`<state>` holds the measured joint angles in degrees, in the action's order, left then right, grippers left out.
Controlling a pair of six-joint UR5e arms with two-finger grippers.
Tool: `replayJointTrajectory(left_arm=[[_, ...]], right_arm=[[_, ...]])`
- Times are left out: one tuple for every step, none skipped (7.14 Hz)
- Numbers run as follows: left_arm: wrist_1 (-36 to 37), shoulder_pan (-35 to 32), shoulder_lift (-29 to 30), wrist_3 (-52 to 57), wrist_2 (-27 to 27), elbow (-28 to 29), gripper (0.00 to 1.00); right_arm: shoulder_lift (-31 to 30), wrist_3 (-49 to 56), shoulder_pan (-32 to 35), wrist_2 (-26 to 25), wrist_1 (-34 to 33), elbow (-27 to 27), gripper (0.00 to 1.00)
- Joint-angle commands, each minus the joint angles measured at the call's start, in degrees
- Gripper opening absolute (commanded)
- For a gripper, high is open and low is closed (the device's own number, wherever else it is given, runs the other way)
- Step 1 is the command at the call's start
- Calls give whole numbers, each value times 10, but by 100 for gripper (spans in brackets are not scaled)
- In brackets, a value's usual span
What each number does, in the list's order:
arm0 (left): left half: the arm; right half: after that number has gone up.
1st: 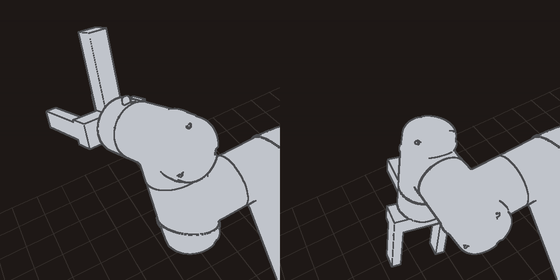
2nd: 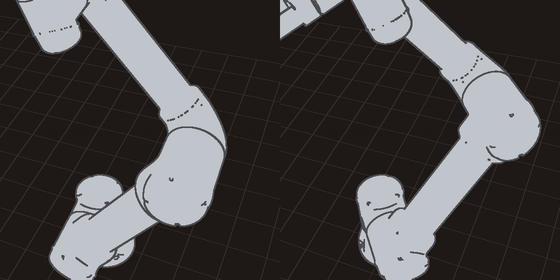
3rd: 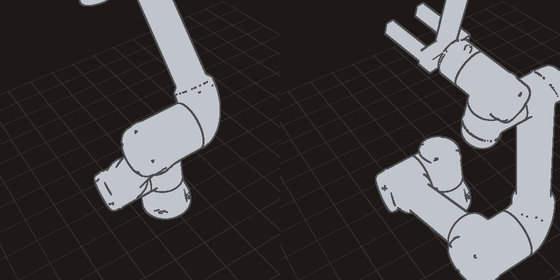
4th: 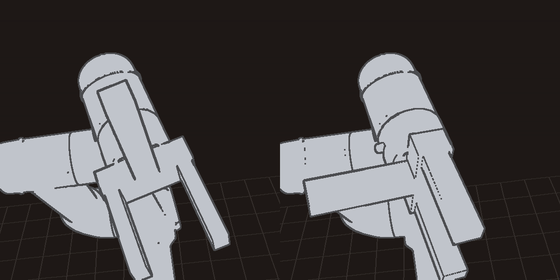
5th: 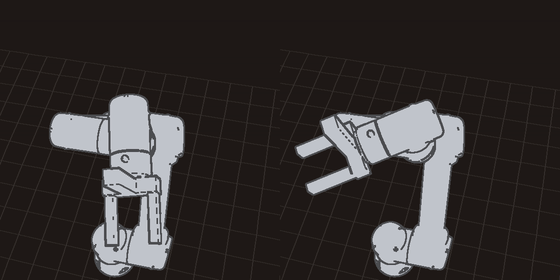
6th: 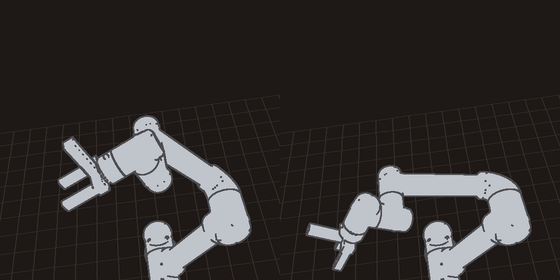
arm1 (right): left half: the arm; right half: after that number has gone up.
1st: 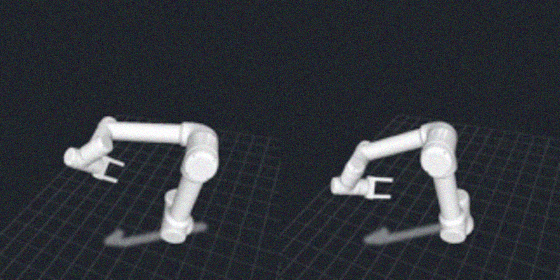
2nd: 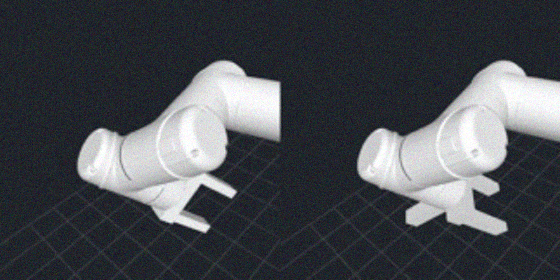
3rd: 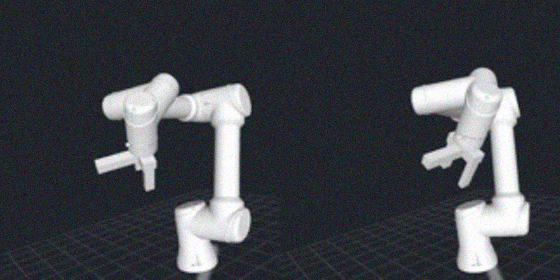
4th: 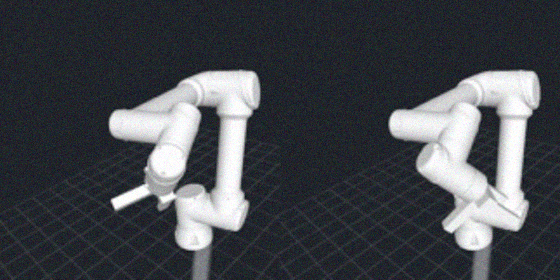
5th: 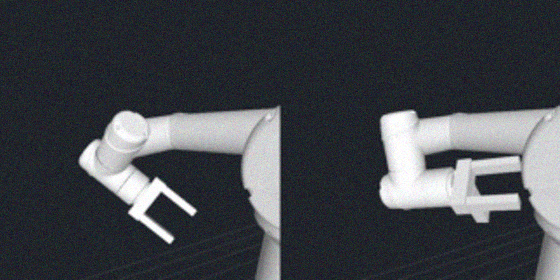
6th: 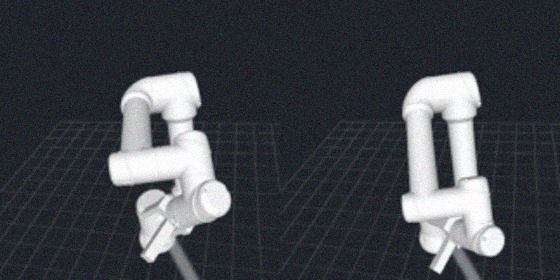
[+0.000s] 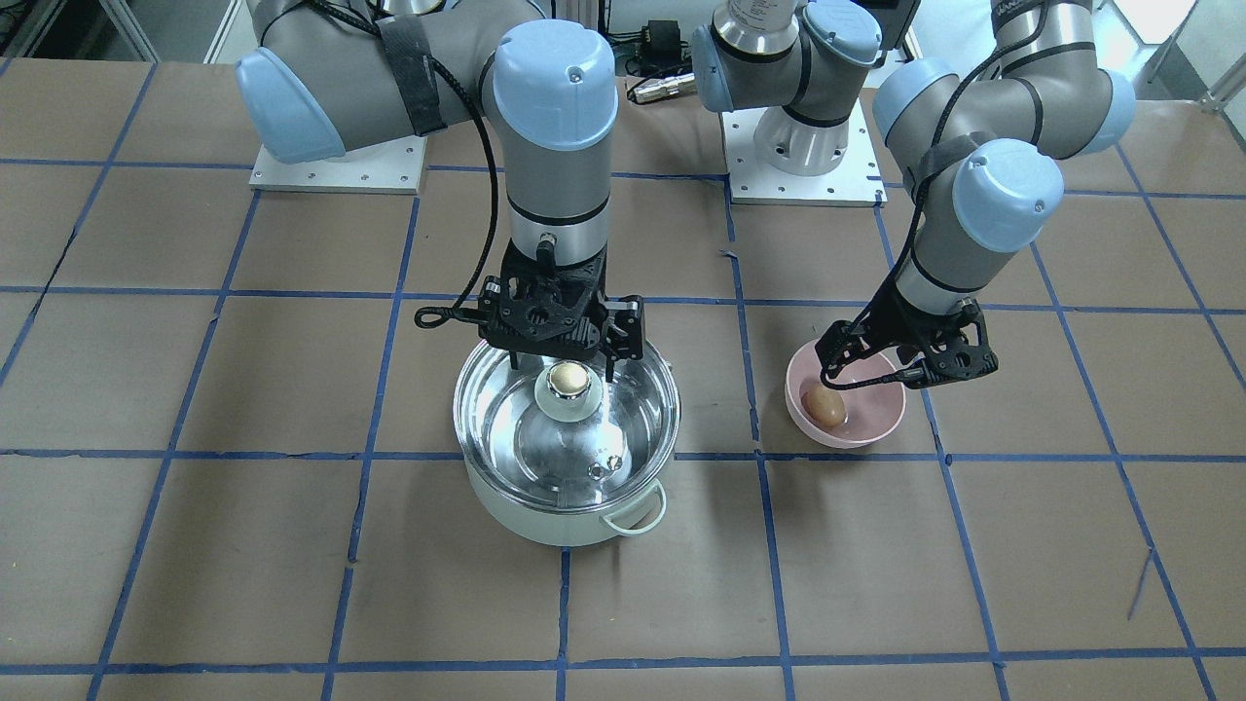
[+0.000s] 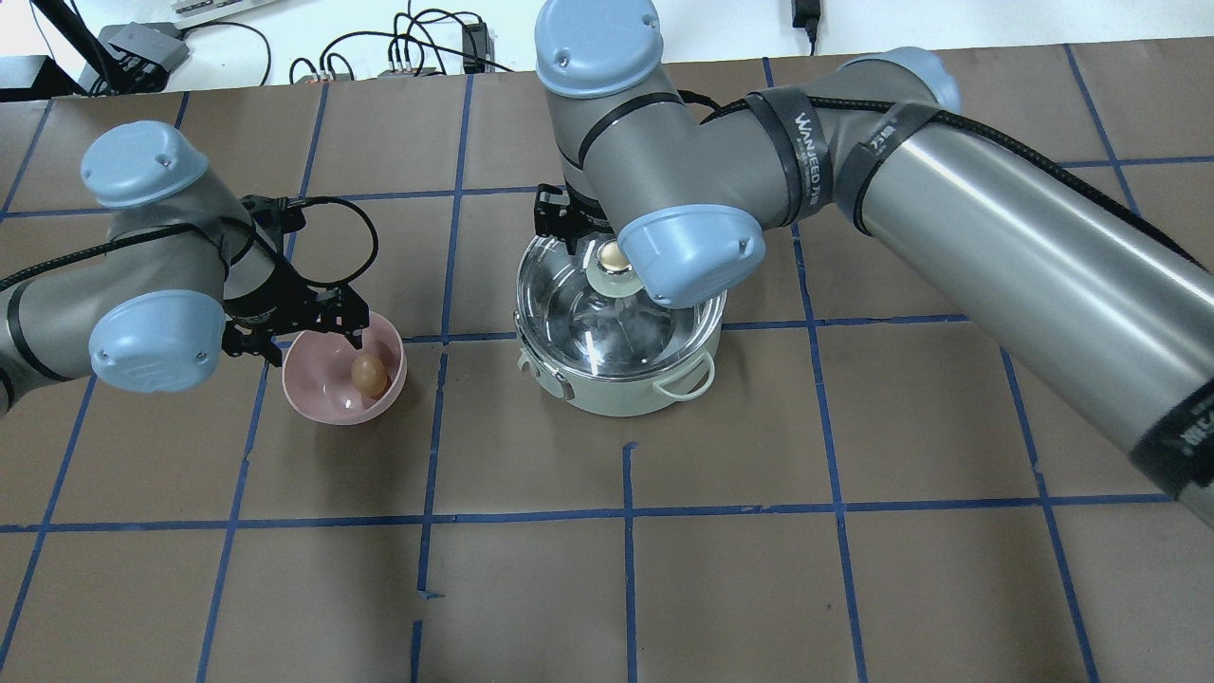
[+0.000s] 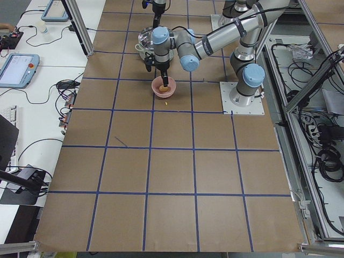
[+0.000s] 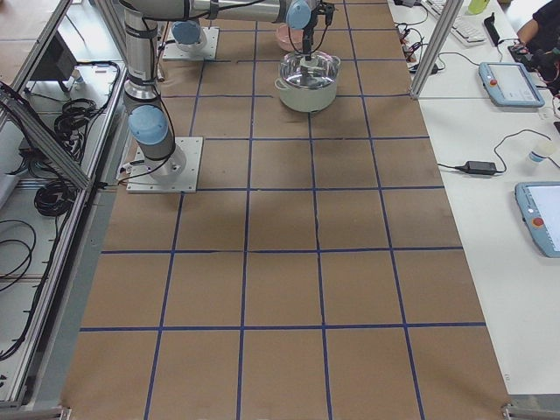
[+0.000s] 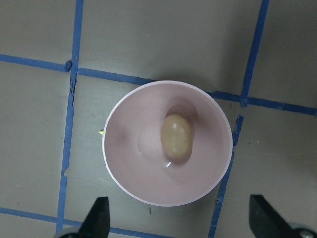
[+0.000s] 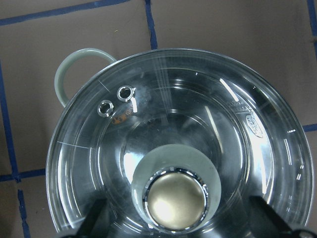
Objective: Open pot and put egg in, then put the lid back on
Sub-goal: 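Grasp the brass lid knob with the right gripper while the left lowers over the egg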
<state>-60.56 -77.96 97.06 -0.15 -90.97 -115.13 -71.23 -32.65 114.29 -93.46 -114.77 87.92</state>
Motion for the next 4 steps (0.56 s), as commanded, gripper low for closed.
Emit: replayJointTrajectory(left_arm=[[5,4,5,-6,7,-3,99],[5,4,5,-8,9,-4,99],[23,4,5,-12,12,-7,98],[46,4,17,-31,16,-23,95]], right_arm=[[4,2,1,-1,-1,3,89],[5,2,1,-1,-1,4,88],[5,2,1,-1,-2,10,82],[5,2,1,-1,-2,16,74]])
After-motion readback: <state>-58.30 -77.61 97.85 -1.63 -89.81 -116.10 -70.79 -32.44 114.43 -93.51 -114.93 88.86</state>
